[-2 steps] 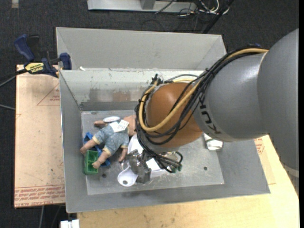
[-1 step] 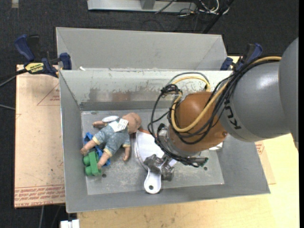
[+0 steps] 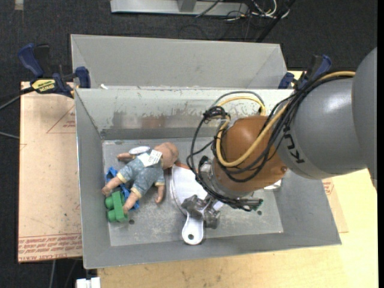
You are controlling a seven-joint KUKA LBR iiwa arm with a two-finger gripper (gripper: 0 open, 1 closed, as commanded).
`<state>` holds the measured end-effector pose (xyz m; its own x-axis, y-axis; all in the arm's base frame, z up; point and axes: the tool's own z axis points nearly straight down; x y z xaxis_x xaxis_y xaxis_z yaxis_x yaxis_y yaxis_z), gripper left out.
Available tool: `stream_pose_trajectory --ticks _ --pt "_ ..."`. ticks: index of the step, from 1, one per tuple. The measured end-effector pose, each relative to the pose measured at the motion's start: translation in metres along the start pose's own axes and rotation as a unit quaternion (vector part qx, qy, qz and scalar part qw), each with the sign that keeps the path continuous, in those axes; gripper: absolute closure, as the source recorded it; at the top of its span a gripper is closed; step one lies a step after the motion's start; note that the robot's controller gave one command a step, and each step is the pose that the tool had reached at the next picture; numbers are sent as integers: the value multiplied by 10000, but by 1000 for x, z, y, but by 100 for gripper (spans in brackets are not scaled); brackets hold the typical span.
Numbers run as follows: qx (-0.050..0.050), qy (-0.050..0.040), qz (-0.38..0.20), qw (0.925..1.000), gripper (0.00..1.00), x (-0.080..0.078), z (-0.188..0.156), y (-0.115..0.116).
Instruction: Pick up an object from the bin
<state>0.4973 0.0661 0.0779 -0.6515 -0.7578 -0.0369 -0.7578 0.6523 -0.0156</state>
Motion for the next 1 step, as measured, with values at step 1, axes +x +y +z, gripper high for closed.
stream_pose_trajectory --ticks 1 --pt "-44 61 -81 9999 100 7 -42 -4"
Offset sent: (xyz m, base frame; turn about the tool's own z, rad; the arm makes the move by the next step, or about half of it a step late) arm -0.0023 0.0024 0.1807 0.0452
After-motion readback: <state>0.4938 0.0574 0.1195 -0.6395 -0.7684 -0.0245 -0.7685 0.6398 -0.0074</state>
